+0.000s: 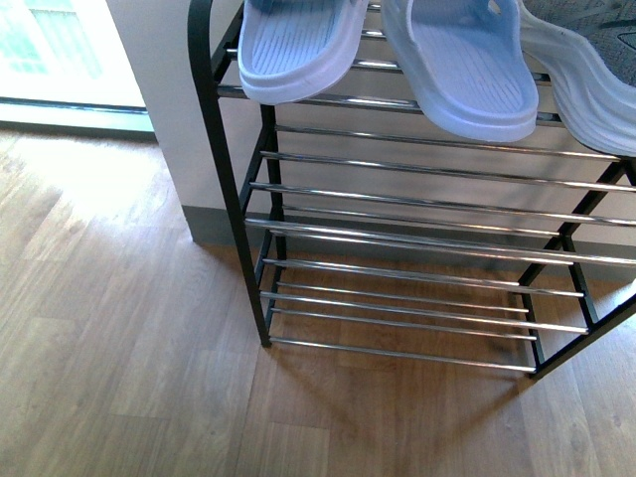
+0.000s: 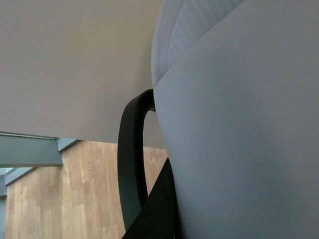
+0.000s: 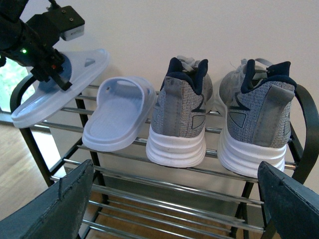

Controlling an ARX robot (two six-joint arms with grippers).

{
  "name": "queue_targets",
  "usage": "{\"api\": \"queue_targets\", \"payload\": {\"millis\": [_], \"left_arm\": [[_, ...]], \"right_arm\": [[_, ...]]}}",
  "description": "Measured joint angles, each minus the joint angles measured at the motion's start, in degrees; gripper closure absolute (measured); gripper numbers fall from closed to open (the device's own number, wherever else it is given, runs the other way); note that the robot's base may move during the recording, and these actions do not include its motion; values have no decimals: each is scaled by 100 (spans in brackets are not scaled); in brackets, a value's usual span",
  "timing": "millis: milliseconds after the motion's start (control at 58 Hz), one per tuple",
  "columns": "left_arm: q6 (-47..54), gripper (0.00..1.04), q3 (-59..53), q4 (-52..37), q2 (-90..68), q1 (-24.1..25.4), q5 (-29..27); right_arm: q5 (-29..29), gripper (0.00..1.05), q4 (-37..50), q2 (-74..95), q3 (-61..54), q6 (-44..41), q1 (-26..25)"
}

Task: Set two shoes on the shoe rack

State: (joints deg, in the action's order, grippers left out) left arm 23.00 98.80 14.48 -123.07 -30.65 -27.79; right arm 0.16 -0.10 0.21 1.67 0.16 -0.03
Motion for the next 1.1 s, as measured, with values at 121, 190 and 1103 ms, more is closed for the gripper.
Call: {"api": "queue_targets", "payload": {"millis": [121,190,1103], "left_arm": [[251,103,256,79,-221,-22,-138],[354,103,299,114,-302,-48,-205],[260,8,9,-103,-98,-107,-17]], "right_arm": [[0,9,-2,0,0,0,0],[0,9,0,0,0,0,0],[0,9,0,0,0,2,0]]}}
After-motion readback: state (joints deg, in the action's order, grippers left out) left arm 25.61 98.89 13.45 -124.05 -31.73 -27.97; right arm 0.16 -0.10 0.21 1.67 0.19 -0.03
